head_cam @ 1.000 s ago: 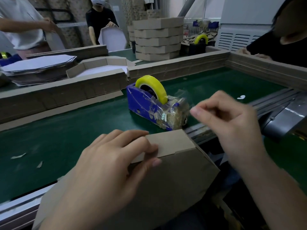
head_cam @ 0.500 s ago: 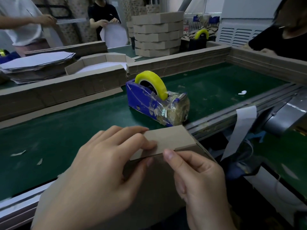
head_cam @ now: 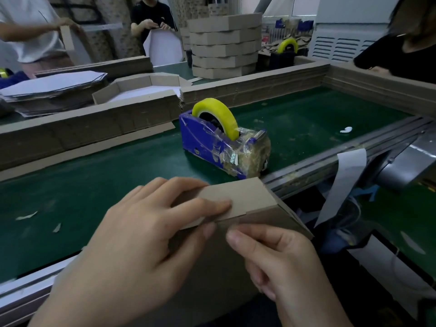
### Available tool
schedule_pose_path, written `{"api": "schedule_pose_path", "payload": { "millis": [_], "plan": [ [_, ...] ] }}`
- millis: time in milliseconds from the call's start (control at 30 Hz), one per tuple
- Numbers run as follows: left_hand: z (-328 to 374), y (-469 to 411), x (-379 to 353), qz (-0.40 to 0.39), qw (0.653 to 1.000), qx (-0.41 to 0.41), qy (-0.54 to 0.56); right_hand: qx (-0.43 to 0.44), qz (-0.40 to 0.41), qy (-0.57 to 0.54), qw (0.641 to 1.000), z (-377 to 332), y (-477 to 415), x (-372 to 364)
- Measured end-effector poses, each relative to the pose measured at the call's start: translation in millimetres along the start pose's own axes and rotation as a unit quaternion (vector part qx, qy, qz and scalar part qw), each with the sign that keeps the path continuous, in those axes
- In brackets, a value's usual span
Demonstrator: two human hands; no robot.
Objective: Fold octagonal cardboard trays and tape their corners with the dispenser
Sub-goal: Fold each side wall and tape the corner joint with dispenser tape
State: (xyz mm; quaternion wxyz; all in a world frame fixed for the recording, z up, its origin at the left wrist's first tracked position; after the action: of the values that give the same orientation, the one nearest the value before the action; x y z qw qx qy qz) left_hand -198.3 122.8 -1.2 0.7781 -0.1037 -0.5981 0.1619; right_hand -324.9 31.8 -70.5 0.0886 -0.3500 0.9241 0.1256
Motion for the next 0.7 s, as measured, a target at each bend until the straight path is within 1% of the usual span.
{"api": "schedule_pose_path", "payload": {
  "millis": [100, 267, 333, 433, 500, 533, 567, 600, 633, 667, 700],
  "plan": [
    [5, -3, 2, 0.012, 1.0, 0.025, 0.008, -0.011, -0.026, -0.006, 1.0, 0, -1, 0],
    [22, -15, -7, 0.079, 0.992, 0.067, -0.079, -0.01, -0.041, -0.015, 0.999, 0, -1, -1],
    [24, -16, -12, 0.089, 0.99, 0.059, -0.095, -0.016, -0.037, -0.01, 0.999, 0, -1, 2],
    [20, -15, -15, 0.106, 0.987, 0.025, -0.119, -0.059, -0.053, 0.069, 0.994, 9, -2, 6],
    [16, -13, -15, 0.115, 0.986, 0.02, -0.118, -0.087, -0.062, 0.107, 0.988, 16, -1, 7],
    [14, -12, -14, 0.118, 0.986, 0.018, -0.116, -0.066, -0.049, 0.112, 0.99, 15, -2, 8],
    [12, -11, -13, 0.119, 0.986, 0.017, -0.118, -0.013, -0.018, 0.114, 0.993, 12, -3, 12],
    [11, -10, -13, 0.118, 0.985, 0.017, -0.125, 0.06, 0.024, 0.115, 0.991, 6, -5, 18],
    [10, -8, -14, 0.113, 0.984, 0.017, -0.133, 0.147, 0.07, 0.115, 0.98, -1, -6, 23],
    [9, -6, -15, 0.106, 0.984, 0.019, -0.139, 0.233, 0.107, 0.121, 0.959, -9, -6, 29],
    [9, -5, -16, 0.098, 0.985, 0.023, -0.141, 0.298, 0.136, 0.145, 0.934, -15, -8, 33]
  ]
}}
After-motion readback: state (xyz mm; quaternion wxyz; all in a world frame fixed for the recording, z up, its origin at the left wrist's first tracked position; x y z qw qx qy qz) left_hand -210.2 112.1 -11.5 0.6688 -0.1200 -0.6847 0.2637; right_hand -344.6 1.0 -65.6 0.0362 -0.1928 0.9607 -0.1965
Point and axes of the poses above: each hand's wrist, its own y-axis away from the middle knuckle, its own x-axis out of the back of the hand, z = x × y, the point moved 3 cm from there along -y, towards the middle knuckle, and after that the axes turned 3 degrees about y, right-handed, at the moved point
